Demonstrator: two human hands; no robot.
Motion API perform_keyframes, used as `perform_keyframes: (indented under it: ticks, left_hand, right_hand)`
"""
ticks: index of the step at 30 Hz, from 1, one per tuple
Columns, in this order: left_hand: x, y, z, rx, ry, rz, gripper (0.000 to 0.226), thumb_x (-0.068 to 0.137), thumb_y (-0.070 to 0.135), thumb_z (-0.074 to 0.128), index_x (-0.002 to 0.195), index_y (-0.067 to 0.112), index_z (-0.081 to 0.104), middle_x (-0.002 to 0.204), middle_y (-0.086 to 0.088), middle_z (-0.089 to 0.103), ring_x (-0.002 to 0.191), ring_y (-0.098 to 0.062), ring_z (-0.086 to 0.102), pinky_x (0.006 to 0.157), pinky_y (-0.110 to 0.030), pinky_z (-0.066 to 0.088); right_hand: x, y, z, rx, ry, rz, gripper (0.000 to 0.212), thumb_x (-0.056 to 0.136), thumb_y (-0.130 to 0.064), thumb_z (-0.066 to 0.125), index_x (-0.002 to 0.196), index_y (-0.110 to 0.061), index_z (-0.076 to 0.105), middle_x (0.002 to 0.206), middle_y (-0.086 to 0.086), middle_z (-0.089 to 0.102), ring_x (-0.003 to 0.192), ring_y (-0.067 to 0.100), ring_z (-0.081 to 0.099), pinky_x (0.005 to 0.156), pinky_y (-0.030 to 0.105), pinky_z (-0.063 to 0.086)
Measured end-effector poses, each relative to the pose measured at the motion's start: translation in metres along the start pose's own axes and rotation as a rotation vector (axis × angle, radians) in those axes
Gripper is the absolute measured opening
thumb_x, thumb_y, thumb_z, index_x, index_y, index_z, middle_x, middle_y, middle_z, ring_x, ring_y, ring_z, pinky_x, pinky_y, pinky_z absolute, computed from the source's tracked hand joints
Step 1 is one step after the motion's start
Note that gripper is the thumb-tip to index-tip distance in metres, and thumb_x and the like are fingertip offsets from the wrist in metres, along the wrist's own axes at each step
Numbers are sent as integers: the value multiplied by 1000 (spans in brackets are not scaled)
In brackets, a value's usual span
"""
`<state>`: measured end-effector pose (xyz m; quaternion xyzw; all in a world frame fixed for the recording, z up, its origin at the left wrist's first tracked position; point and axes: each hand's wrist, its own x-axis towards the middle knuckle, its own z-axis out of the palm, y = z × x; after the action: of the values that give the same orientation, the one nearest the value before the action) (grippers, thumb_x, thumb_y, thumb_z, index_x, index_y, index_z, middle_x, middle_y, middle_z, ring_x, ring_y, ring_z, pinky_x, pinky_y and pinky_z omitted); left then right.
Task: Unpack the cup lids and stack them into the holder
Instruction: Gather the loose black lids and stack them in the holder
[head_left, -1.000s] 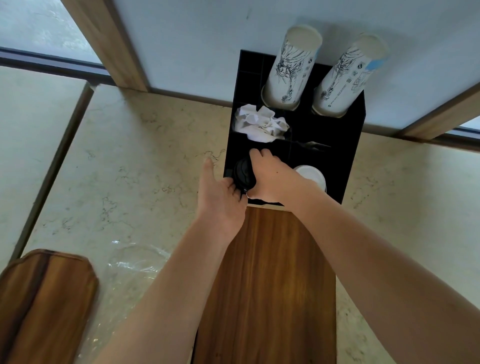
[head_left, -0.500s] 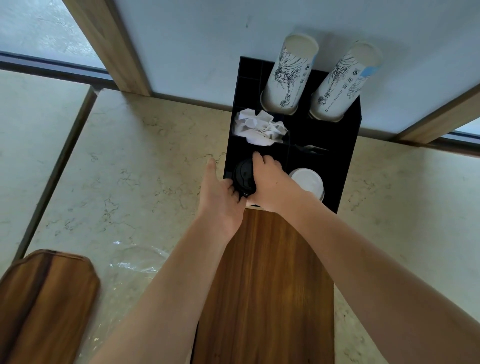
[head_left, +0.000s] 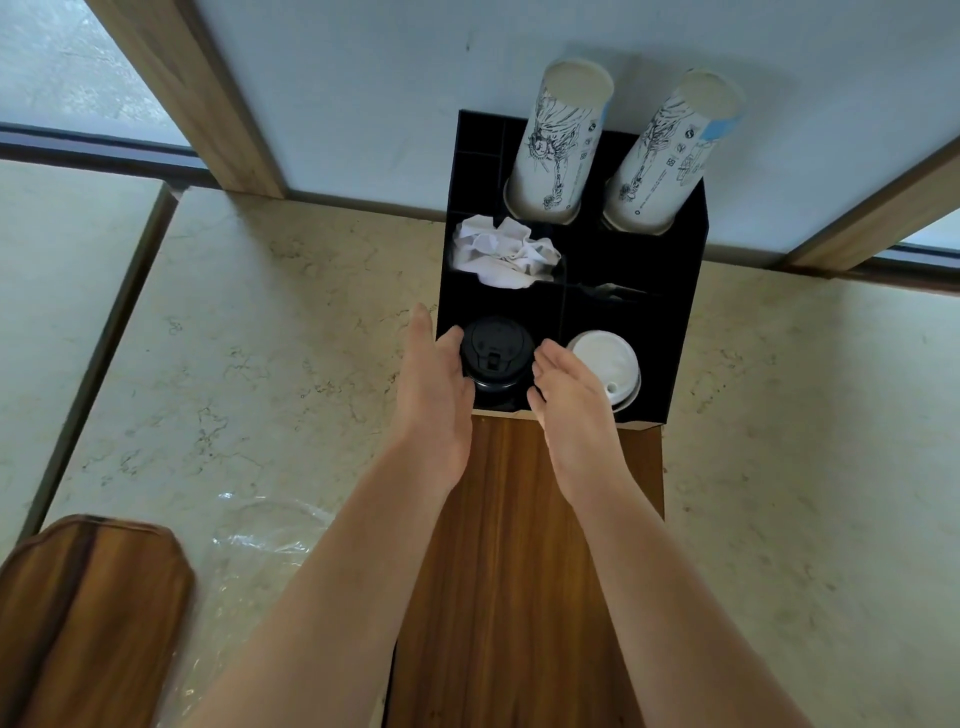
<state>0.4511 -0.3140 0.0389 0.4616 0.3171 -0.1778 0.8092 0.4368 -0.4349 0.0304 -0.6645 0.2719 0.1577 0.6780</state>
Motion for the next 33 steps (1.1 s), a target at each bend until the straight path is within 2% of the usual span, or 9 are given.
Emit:
perform_keyframes:
  ticks: [4,7,10,13,17,20,23,27,33]
  left_hand:
    - [10,-8,-3,123,-43,14,81,97,72,21,156,18,32,160,4,38,153,-12,19,123,-33,13]
    - [15,-10,-4,164,-34,28,71,98,72,22,139,20,49,110,34,53,138,-1,35,113,-25,22]
    - [15,-11,-3,205,-40,52,66,100,71,19,131,22,52,84,35,65,104,15,52,101,-16,29]
    - [16,-12,-2,248,-65,67,74,99,72,22,149,23,43,126,20,66,114,13,57,102,-16,34]
    - [4,-8,5,252,-19,17,89,91,81,27,161,25,25,165,6,30,152,-13,24,126,-37,14]
    - [-22,-14,13,449,49,184,82,90,78,29,159,31,29,163,11,32,146,-5,30,123,-34,18]
    - [-54,-31,6,596,14,509,63,101,54,33,158,27,33,161,12,37,146,2,31,122,-27,24]
    - [-106,-62,-33,679,106,545,29,104,25,49,128,25,64,117,15,68,108,6,61,97,-26,53]
    - [-196,-112,-137,628,275,368,18,97,16,57,101,29,69,94,8,73,90,-8,69,80,-30,58]
  right_hand:
    - [6,3,-4,-61,-18,10,52,106,-8,41,157,-18,36,159,-4,42,145,10,38,123,39,29]
    - [9,3,-1,-163,-60,6,54,106,-14,39,159,-19,31,162,-4,35,149,11,32,124,36,25]
    - [10,2,3,-333,-87,-39,57,104,-22,36,160,-21,26,159,-3,39,136,8,42,106,17,33]
    - [11,-1,8,-444,-86,-90,57,102,-24,34,158,-20,31,126,4,61,95,11,57,78,25,44]
    - [7,-9,9,-533,-96,-111,56,102,-23,35,158,-17,30,123,-1,56,101,20,63,83,32,51]
    - [-12,-9,11,-634,-100,-173,60,104,-22,40,159,-8,21,154,10,41,142,27,41,115,32,35]
    - [-42,2,7,-716,-52,-294,62,107,-29,45,160,-8,20,167,5,18,155,17,16,115,19,15]
    - [-95,41,-3,-655,-89,-236,48,104,-34,51,148,-16,43,151,4,45,129,15,53,95,23,50]
    - [-170,107,2,-733,-245,-168,35,100,-35,56,134,-30,51,131,-10,59,101,-3,54,78,11,37]
